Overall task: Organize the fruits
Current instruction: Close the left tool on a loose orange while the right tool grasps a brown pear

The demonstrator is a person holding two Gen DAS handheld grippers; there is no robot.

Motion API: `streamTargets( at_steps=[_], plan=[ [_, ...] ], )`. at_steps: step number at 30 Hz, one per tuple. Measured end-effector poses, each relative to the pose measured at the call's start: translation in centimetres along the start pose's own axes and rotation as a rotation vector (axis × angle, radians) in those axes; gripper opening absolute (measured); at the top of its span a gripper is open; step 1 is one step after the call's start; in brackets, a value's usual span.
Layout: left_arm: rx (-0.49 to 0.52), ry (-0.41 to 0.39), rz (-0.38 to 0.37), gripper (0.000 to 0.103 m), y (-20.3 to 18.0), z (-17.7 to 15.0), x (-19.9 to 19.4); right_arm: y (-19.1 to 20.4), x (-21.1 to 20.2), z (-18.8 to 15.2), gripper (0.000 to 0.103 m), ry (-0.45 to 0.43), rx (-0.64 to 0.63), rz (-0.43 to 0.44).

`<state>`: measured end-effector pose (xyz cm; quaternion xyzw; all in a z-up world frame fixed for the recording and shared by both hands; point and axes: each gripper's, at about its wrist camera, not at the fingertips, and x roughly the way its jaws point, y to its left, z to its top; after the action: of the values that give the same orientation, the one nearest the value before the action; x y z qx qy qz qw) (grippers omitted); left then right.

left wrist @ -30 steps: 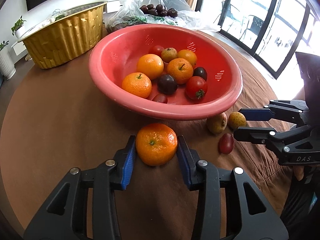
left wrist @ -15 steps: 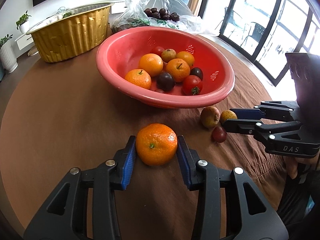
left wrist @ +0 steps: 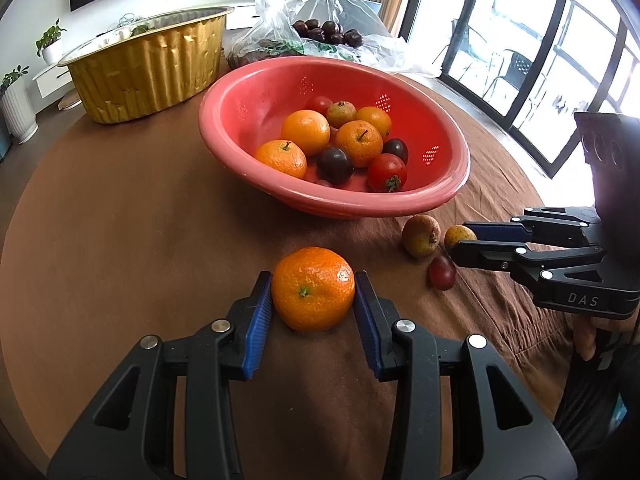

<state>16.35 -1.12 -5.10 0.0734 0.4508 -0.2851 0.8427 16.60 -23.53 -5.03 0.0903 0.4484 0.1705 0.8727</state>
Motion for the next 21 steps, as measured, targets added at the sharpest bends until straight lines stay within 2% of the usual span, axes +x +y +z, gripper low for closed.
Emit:
streamTargets(
  at_steps=[10, 16, 21],
  plan=[
    [-0.016, -0.066, 0.005, 0.037, 0.4, 0.9, -2.4, -0.1, -2.8, 1.0, 0.026, -0.063, 0.002, -0.006],
    [-0.007, -0.079, 0.026, 0.037, 0.4, 1.9, -3.4, 0.4, -4.0, 3.5, 0.026, -0.108, -0.021, -0.009],
    [-0.011, -0.064, 0.013, 0.037, 0.5, 1.9, -3.4, 1.7, -4.7, 4.9, 0.026, -0.125, -0.057, -0.005]
  ],
)
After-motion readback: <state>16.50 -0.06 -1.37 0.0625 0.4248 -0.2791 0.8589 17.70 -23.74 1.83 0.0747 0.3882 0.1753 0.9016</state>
